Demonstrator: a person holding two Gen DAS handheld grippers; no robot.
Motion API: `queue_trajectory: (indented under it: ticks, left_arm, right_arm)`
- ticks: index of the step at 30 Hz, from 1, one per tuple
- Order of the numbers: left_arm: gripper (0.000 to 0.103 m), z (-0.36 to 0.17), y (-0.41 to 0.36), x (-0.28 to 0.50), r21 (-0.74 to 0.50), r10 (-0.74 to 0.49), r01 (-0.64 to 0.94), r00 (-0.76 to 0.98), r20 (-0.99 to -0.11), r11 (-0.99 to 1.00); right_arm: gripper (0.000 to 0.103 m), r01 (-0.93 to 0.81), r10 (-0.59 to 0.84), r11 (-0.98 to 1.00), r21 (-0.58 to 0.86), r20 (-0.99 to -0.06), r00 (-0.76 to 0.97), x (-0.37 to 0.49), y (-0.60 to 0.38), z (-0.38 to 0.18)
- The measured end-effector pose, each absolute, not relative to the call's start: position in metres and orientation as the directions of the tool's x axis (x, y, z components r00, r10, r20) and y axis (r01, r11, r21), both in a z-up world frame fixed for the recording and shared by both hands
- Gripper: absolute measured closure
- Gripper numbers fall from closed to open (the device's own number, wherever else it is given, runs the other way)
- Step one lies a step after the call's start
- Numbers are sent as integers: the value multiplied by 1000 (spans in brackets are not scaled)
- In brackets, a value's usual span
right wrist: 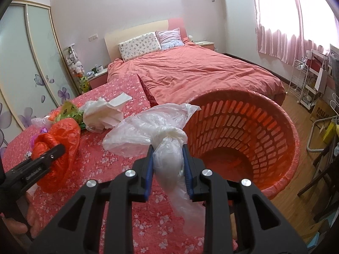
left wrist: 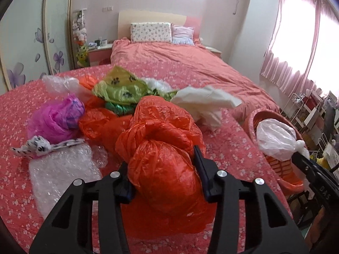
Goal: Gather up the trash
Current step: 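Carry both bags over the orange basket and open both grippers to drop them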
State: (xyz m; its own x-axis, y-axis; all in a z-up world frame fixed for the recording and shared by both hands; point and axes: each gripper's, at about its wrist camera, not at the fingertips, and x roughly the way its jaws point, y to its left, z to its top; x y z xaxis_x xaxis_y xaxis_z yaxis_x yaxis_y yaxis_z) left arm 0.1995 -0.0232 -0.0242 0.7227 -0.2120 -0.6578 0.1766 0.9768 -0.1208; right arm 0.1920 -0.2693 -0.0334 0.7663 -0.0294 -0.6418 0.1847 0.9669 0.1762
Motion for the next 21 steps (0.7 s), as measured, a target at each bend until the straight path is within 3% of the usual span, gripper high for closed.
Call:
queue_trajectory:
  ticks: [21]
  left_arm:
    - [57,19,-77,189,-168,-373,340,736,-565,925]
  right_arm:
    - [77,279,-143,944,176,-545,826,162,-313,-3]
